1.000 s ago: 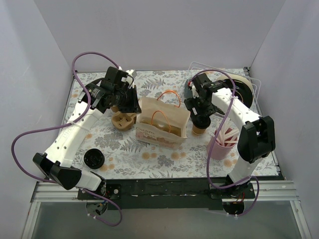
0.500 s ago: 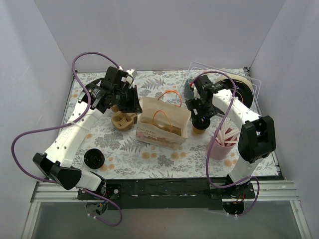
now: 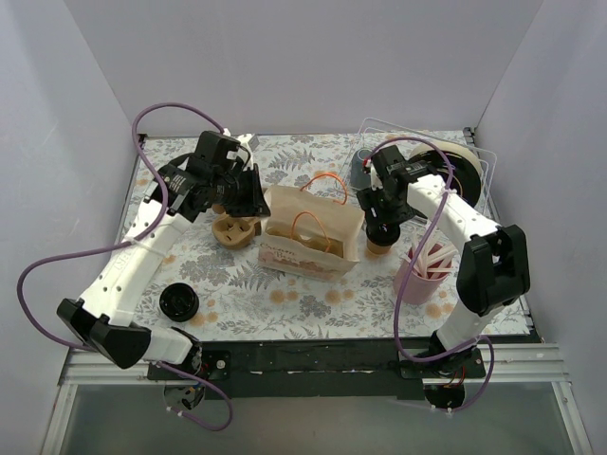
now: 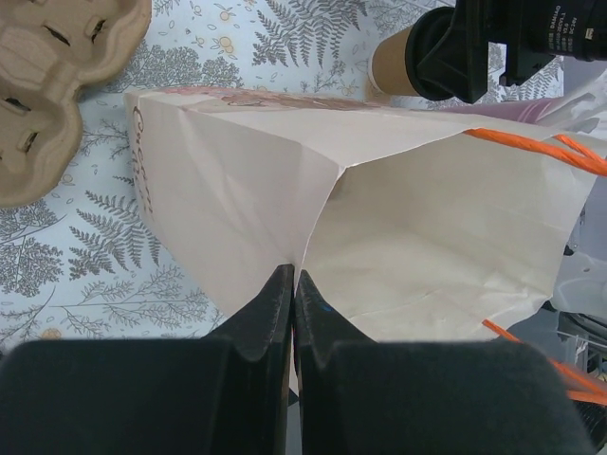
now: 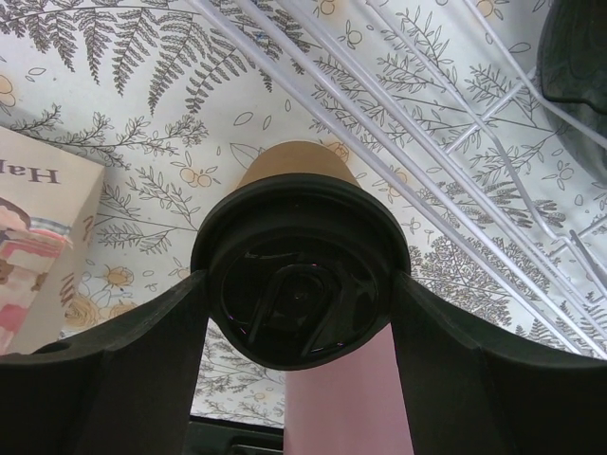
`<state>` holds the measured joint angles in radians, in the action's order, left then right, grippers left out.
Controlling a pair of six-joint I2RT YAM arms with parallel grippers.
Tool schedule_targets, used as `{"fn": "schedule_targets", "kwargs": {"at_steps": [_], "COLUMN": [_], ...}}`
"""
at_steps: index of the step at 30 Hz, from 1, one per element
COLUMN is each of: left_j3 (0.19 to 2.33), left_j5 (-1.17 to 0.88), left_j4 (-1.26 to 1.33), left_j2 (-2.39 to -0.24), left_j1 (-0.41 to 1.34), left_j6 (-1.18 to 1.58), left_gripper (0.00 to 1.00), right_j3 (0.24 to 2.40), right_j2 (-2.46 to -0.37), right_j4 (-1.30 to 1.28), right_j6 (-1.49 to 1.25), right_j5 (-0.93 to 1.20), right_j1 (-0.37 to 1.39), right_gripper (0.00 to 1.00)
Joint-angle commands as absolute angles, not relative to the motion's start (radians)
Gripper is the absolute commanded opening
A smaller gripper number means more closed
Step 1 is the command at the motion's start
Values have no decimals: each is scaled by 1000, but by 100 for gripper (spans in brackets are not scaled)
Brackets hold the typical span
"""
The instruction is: Pack the takeout coffee
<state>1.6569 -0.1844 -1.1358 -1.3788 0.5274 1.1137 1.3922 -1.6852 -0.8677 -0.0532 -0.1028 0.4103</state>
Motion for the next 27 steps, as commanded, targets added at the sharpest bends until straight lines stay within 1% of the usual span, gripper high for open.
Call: {"fn": "schedule_targets", "kwargs": {"at_steps": [1, 5, 7, 11, 13, 14, 18, 20, 21, 22, 24, 25, 27], "left_j3": [1629, 1611, 1597, 1565, 1559, 1560, 1566, 1580, 1585, 1589, 1592, 1591, 1572], "left_j5": [-207, -203, -202, -212, -219, -227, -212, -210, -212, -210, -209, -209, -222], "left_j4": [-1095, -1089, -1083, -1060, -1068, -1068, -1055, -1054, -1052, -1051, -1035, -1026, -1009], "left_j2": [-1313, -1301, -1293, -1279, -1292, -1293, -1292, -1299, -1301, -1302, -1304, -1304, -1295], "left_j1": [529, 531, 529, 531, 531, 531, 529, 531, 529, 529, 531, 531, 531], "left_j6": [1127, 1127, 1127, 1137, 1141, 1140, 1135, 1124, 1124, 1124, 1131, 1134, 1144], "left_gripper": [0, 0, 0, 0, 0, 0, 0, 0, 0, 0, 0, 0, 0], "right_j3": [1393, 1457, 1512, 1742, 1817, 1844, 1939, 1937, 1906, 1881, 1821, 1766, 1711], "right_j2": [-1625, -1583, -1562, -1511, -1471, -1454, -1370, -1313, -1292, -1234, -1171, -1107, -1051], "right_j4": [-833, -871, -948, -1071, -1109, -1112, -1088, -1031, -1005, -967, -846, -806, -694], "right_j6": [-43, -34, -31, -12, -3, 41, 66, 74, 96, 106, 126, 129, 129], "right_j5": [-118, -109, -104, -77, -17, -6, 83, 156, 193, 278, 369, 429, 463], "right_j1": [405, 405, 405, 405, 405, 405, 405, 405, 406, 407, 407, 407, 407], "right_gripper": [68, 65, 63, 59, 56, 56, 56, 55, 55, 54, 54, 53, 51]}}
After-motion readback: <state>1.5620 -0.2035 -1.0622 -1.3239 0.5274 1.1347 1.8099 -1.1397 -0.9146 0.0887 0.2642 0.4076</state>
